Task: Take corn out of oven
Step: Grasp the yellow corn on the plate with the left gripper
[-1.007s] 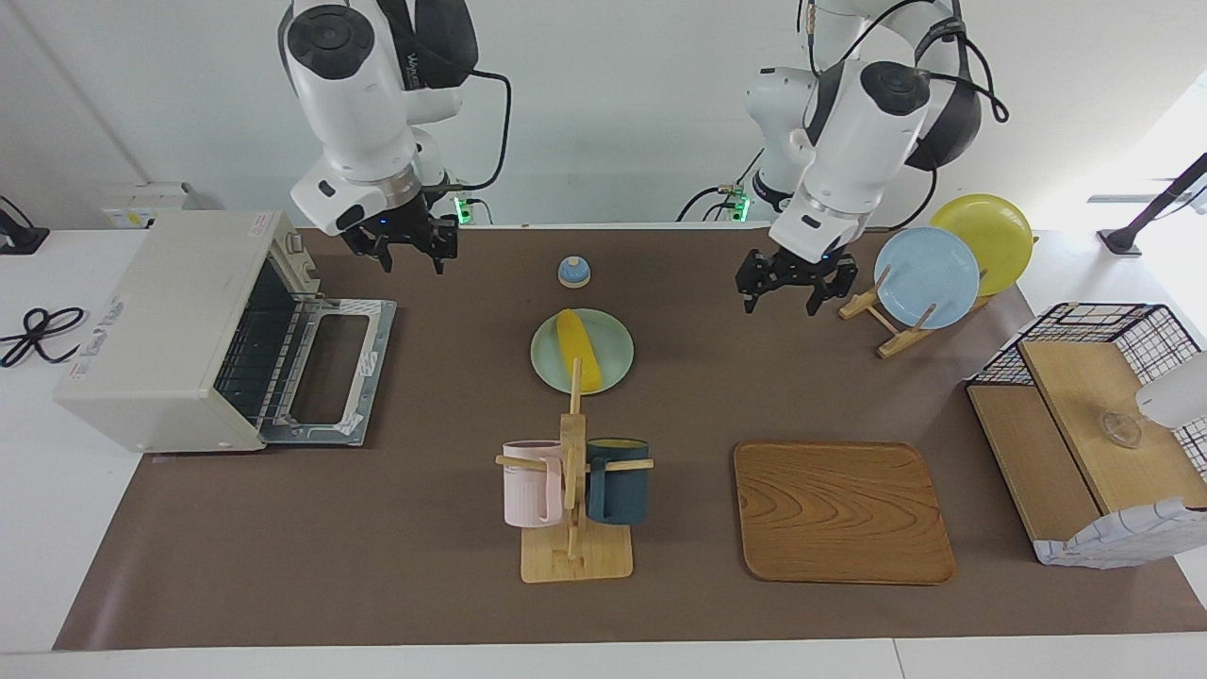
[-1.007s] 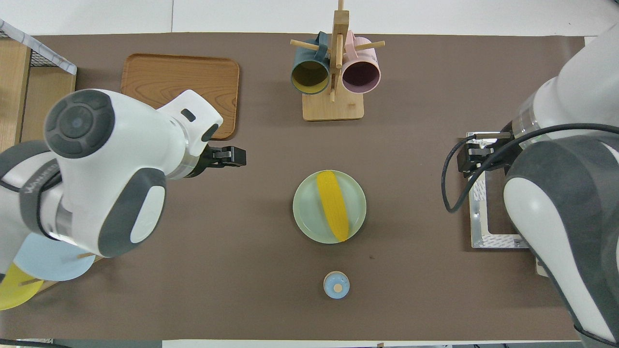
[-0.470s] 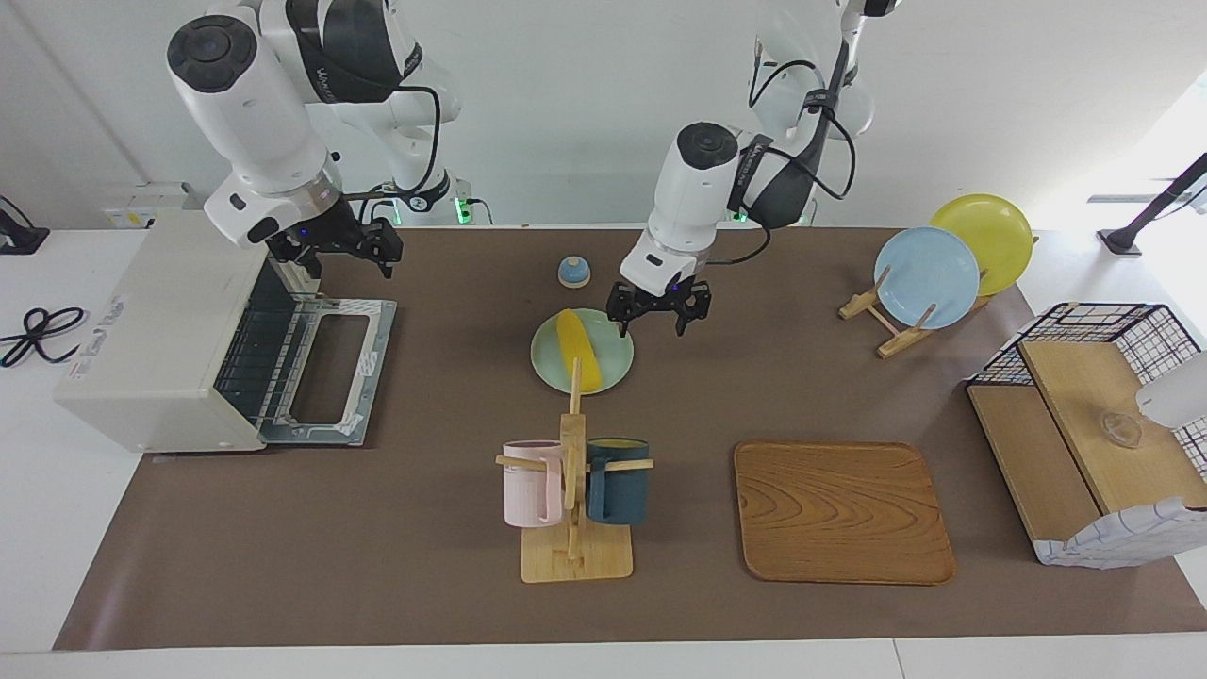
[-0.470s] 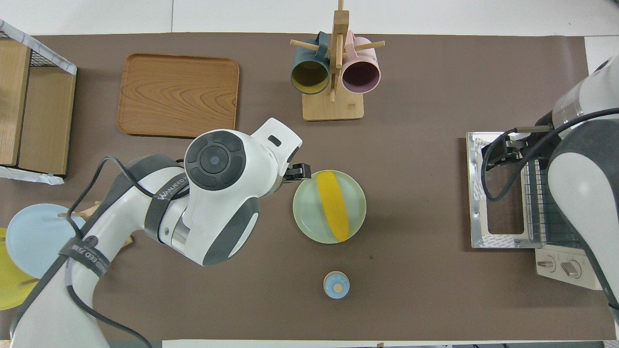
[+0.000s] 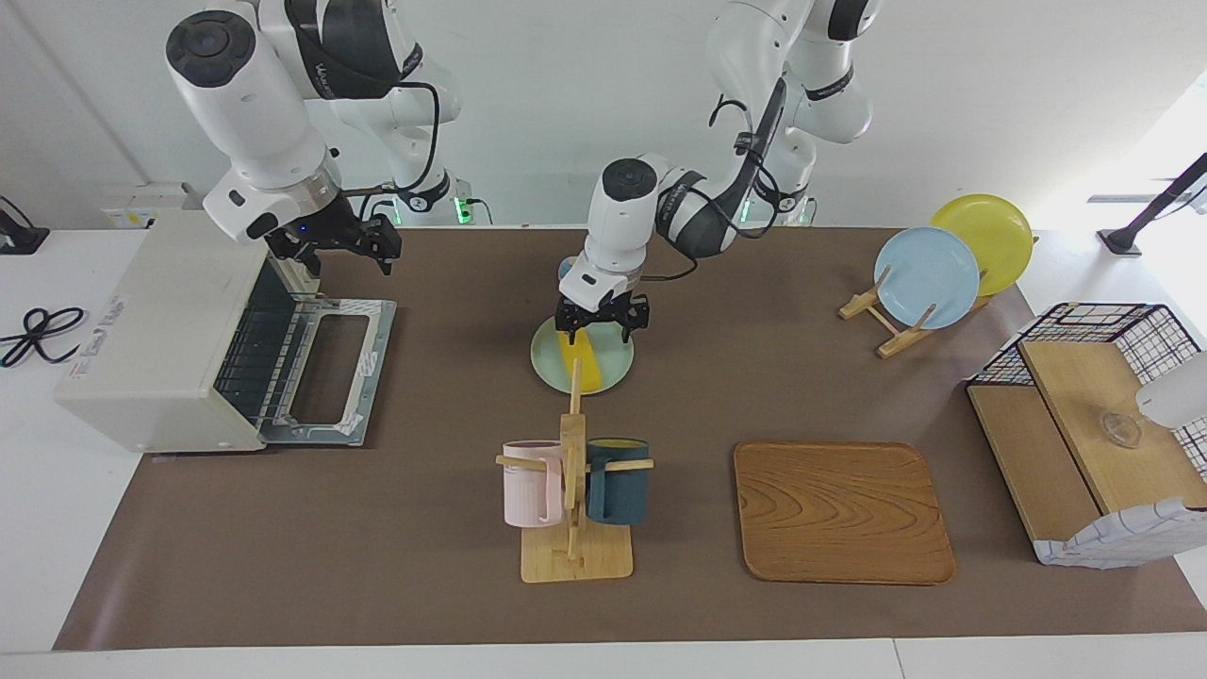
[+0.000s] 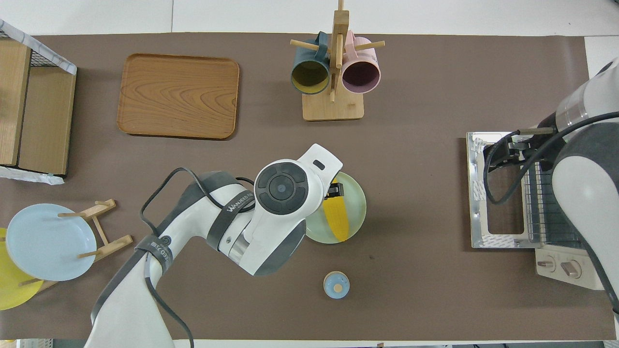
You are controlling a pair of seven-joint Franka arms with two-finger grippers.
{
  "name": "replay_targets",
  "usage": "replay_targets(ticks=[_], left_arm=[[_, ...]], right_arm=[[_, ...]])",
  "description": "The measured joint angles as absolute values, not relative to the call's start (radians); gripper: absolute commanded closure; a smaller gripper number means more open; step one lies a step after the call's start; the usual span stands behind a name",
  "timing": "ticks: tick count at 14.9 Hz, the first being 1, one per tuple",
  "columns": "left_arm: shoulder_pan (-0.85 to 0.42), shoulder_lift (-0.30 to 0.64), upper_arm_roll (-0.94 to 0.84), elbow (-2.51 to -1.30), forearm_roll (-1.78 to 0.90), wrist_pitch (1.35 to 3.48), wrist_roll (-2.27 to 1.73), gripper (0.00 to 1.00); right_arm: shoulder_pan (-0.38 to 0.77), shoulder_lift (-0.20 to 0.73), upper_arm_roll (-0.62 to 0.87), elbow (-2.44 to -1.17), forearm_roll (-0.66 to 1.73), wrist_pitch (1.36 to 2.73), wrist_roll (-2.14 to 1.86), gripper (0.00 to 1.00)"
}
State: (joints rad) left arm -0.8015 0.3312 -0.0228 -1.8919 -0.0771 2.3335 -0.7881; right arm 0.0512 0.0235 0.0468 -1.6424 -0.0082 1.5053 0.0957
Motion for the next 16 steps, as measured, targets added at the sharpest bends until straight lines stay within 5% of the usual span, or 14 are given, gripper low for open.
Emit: replay_targets(ticks=[16], left_arm=[[-0.846, 0.399, -0.021, -1.875, -0.077, 2.383, -0.802, 0.00]], right_arm=[[0.062, 0.004, 0.033, -1.660, -0.006, 1.541, 0.096, 0.00]])
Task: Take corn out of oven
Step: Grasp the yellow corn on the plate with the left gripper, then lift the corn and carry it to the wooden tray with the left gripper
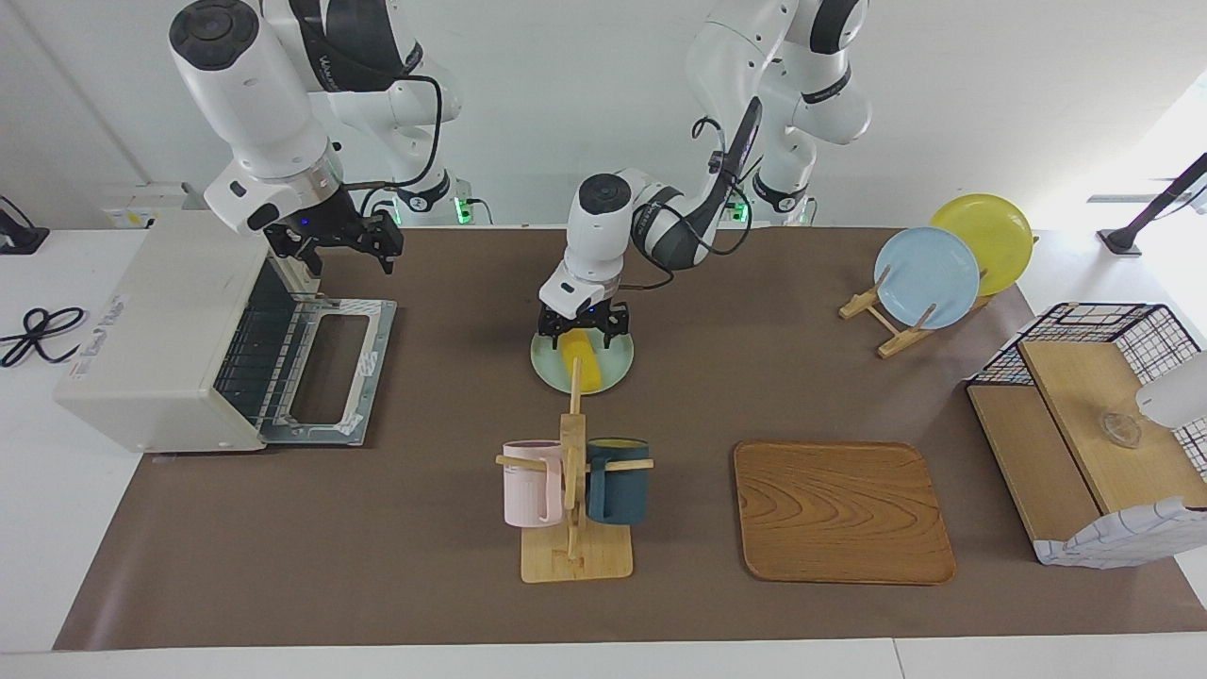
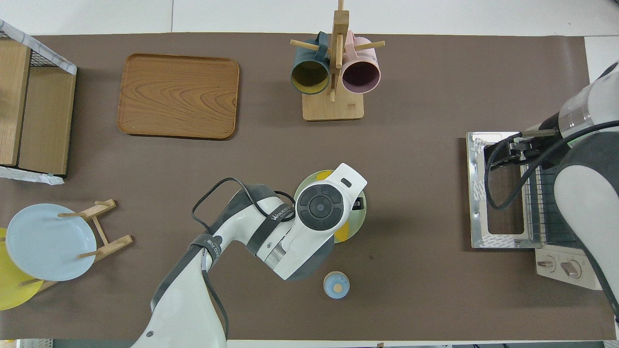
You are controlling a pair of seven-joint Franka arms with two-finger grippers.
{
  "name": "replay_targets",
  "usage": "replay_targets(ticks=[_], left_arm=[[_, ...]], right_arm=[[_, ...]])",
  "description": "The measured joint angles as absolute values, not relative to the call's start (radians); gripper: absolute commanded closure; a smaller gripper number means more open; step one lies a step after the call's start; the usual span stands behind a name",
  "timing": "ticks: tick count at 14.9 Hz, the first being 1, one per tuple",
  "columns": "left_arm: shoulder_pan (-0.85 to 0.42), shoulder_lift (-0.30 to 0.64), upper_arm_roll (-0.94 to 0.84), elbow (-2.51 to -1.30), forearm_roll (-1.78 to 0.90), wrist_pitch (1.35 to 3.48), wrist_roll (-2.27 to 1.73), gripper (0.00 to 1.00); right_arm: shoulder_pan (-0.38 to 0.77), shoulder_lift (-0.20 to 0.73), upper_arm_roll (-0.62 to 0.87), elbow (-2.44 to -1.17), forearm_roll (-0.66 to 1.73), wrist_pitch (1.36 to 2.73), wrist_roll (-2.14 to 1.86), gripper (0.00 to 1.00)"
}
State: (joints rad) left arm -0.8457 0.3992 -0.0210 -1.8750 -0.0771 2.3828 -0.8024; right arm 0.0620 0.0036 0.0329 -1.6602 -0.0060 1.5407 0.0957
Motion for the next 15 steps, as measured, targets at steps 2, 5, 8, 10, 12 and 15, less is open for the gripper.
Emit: replay_targets(ticks=[2, 5, 8, 10, 12, 15], left_arm=[[-0.848, 0.402, -0.021, -1.875, -0.077, 2.388, -0.803, 0.00], [-0.849, 0.404, -0.021, -1.875, -0.077, 2.389, -0.803, 0.15], [-0.851, 0.406, -0.021, -1.877, -0.077, 2.389, -0.803, 0.43], [-0.852, 0.407, -0.021, -1.881, -0.077, 2.389, -0.803, 0.65], [-0.852, 0.405, -0.019, -1.880, -0.076, 2.389, -0.803, 0.85], [-0.853, 0.405, -0.007, -1.880, -0.076, 2.389, -0.803, 1.00]], right_arm=[[0.062, 0.002, 0.032, -1.661, -0.006, 1.541, 0.096, 0.00], [0.062, 0.000, 0.030, -1.661, -0.006, 1.541, 0.096, 0.00], [0.060, 0.000, 0.023, -1.661, -0.006, 1.542, 0.096, 0.00], [0.059, 0.000, 0.020, -1.661, -0.006, 1.550, 0.096, 0.00], [0.058, 0.000, 0.016, -1.660, -0.006, 1.562, 0.096, 0.00], [0.057, 0.000, 0.015, -1.660, -0.006, 1.562, 0.096, 0.00]])
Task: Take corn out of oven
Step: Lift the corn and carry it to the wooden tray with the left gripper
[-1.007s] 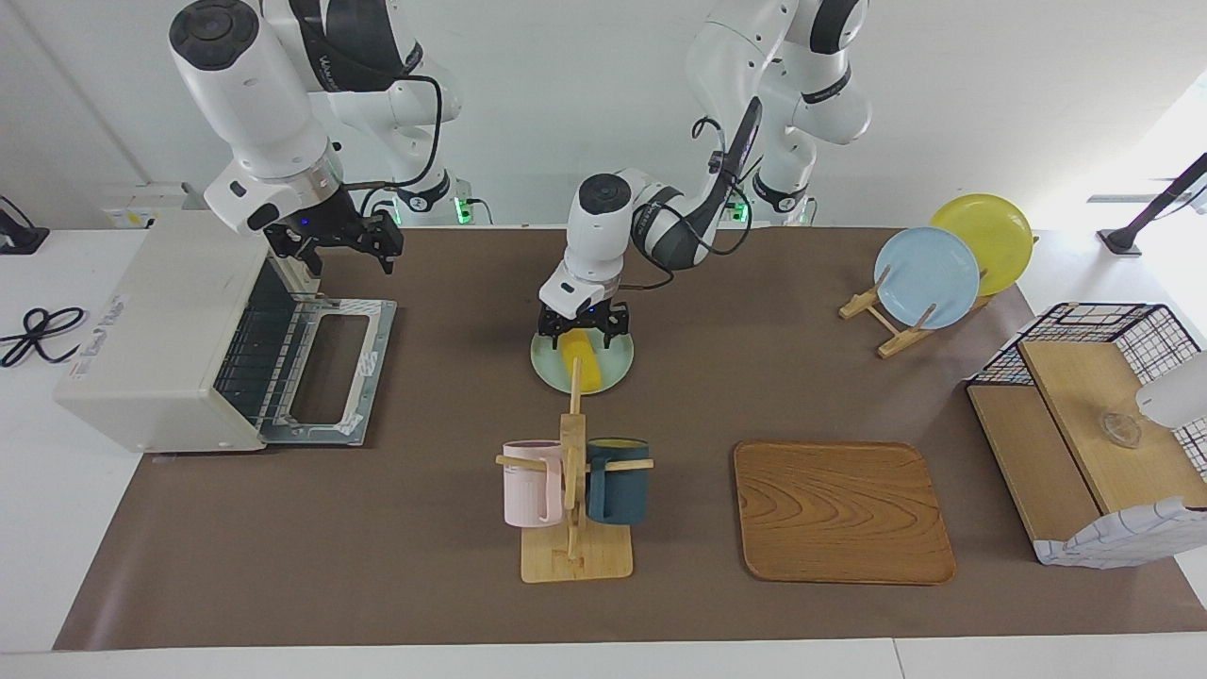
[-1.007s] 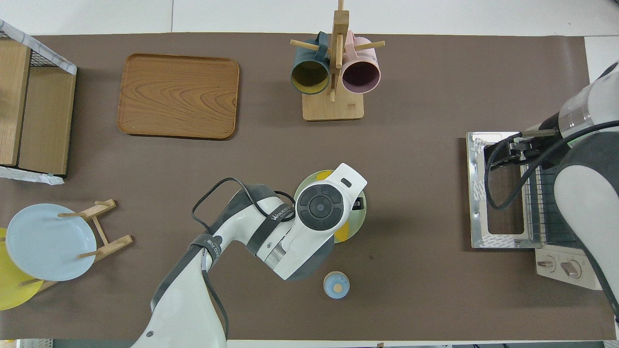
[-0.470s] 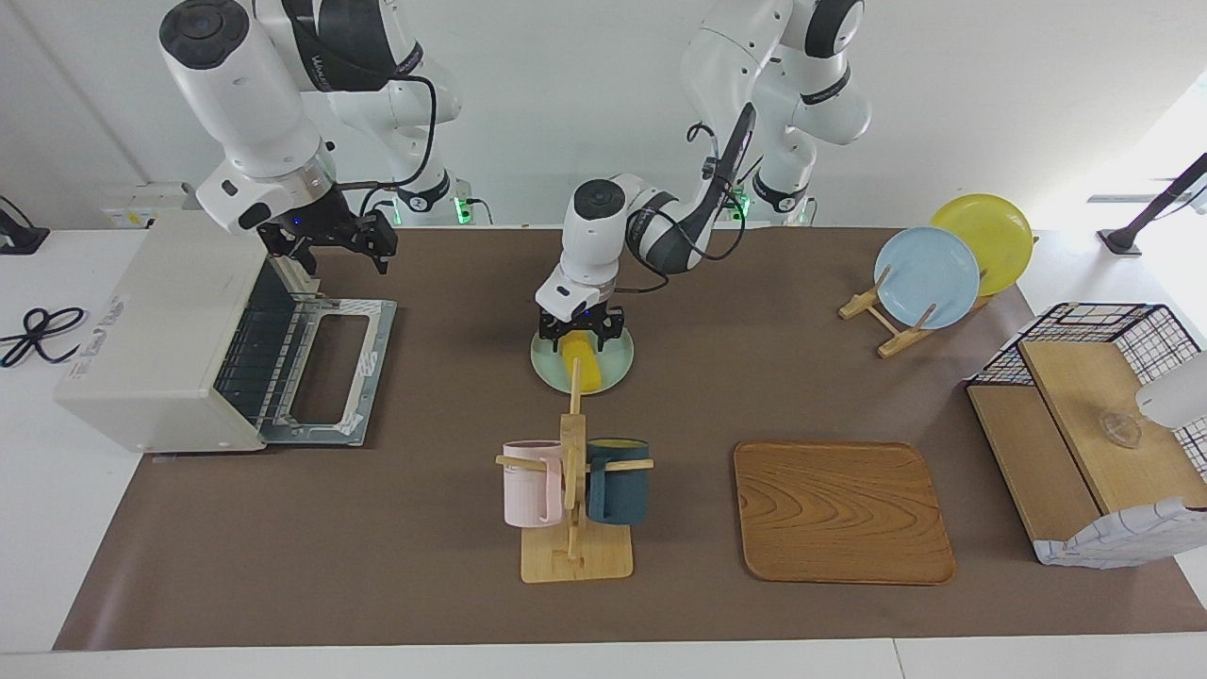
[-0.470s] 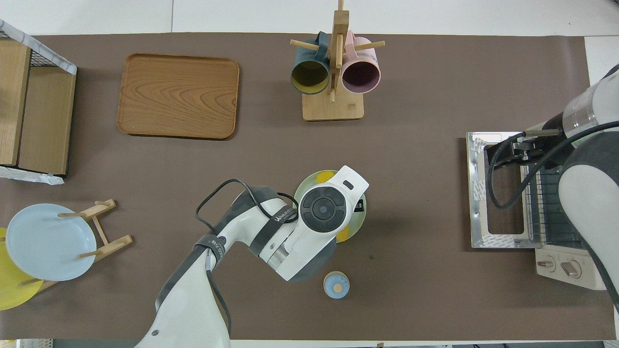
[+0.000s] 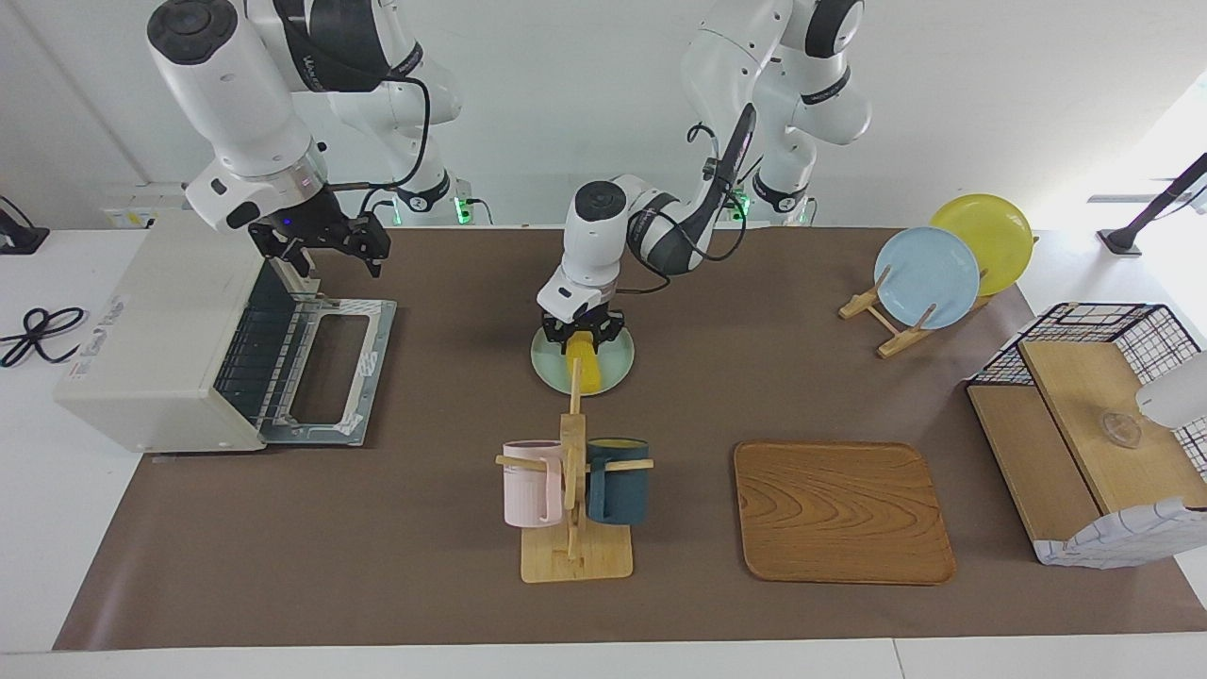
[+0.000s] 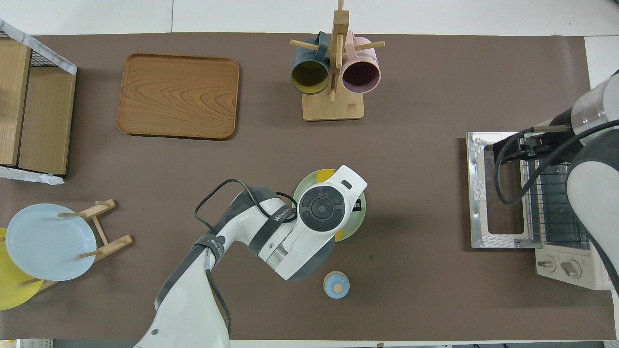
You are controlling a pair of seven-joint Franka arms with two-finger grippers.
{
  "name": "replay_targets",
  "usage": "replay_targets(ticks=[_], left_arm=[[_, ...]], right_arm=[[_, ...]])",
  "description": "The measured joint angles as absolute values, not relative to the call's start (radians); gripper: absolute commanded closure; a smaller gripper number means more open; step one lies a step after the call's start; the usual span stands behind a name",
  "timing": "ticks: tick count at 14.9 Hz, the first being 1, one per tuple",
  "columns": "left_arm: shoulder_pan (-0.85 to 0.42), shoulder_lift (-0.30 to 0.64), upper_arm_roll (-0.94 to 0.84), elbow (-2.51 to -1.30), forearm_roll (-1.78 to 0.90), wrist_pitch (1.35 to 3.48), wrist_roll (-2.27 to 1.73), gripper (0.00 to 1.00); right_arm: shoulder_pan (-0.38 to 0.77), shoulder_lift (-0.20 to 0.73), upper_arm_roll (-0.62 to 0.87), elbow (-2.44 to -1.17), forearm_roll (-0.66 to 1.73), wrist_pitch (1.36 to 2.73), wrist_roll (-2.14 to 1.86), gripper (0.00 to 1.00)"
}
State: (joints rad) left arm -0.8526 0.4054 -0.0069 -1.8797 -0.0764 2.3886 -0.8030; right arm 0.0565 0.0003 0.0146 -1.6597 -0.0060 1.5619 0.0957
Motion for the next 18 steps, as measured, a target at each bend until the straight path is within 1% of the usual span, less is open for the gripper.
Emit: replay_targets(ticks=[3, 5, 9, 11, 14, 18], left_arm=[[-0.852, 0.403, 0.017, -1.877, -0.076, 2.376, -0.803, 1.00], [-0.847, 0.378, 0.054, -1.867, -0.076, 2.331, -0.802, 1.00], [-0.757, 0.239, 0.082, -1.854, -0.074, 2.177, -0.755, 1.00], [-0.697, 0.195, 0.084, -1.854, -0.072, 2.142, -0.717, 1.00], [-0.583, 0.192, 0.087, -1.847, -0.071, 2.143, -0.612, 1.00], [-0.438, 0.222, 0.088, -1.804, -0.071, 2.145, -0.440, 1.00]], right_arm=[[0.055, 0.000, 0.014, -1.660, -0.006, 1.562, 0.096, 0.00], [0.055, 0.000, 0.014, -1.660, -0.006, 1.562, 0.096, 0.00], [0.047, 0.000, 0.014, -1.660, -0.006, 1.562, 0.096, 0.00], [0.046, -0.002, 0.014, -1.659, -0.006, 1.562, 0.096, 0.00], [0.046, -0.003, 0.014, -1.659, -0.006, 1.563, 0.096, 0.00], [0.045, -0.003, 0.013, -1.659, -0.006, 1.563, 0.096, 0.00]])
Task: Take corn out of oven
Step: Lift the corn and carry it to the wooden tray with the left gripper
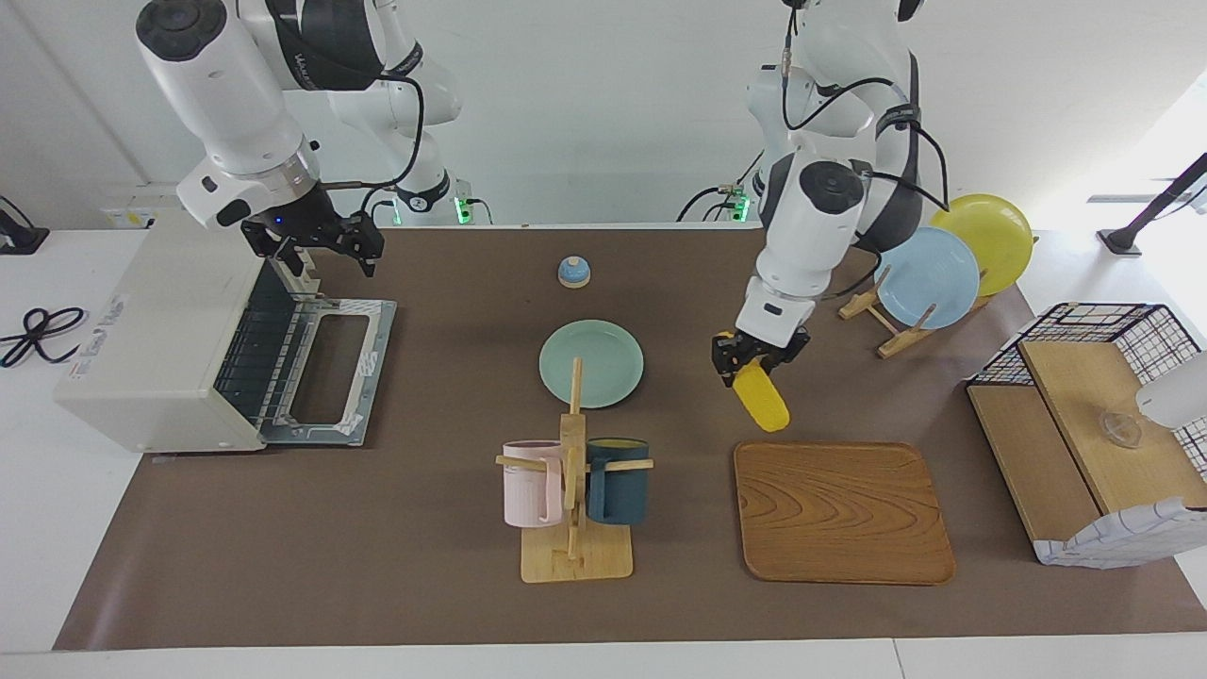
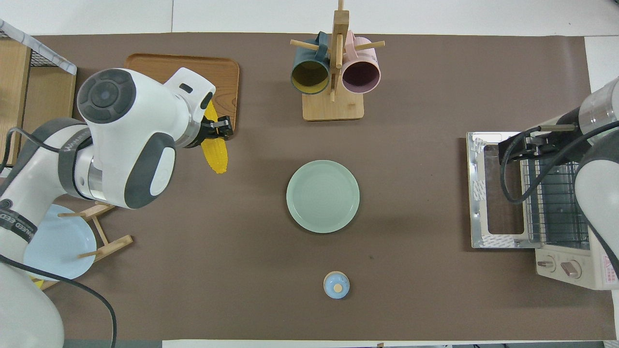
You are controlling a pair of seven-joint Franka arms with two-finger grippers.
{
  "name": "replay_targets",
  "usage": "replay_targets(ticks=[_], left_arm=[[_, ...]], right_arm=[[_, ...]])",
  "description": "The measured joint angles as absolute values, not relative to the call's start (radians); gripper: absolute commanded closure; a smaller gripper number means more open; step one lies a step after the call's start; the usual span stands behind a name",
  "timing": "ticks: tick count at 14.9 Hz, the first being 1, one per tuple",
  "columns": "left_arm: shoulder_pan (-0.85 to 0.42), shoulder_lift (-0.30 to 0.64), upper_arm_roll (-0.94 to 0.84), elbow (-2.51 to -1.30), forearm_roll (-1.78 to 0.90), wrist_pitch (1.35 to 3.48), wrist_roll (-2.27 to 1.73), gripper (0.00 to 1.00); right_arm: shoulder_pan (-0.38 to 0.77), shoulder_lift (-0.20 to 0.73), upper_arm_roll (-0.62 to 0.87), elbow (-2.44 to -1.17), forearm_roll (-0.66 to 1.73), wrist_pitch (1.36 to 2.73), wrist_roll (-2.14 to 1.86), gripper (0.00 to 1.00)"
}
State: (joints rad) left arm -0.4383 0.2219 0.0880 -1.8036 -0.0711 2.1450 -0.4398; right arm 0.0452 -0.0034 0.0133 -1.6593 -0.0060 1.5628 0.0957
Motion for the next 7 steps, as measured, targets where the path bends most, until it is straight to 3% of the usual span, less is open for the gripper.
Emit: replay_targets(ticks=[3, 7], left_arm=[[-0.379, 0.311, 0.087, -1.715, -0.071, 2.148, -0.384, 1.00], [-0.327, 0.511, 0.080, -1.497, -0.071, 2.142, -0.343, 1.00]], right_arm=[[0.045, -0.003, 0.012, -1.659, -0.006, 1.563, 0.096, 0.00], [0.045, -0.003, 0.012, -1.659, -0.006, 1.563, 0.096, 0.00]])
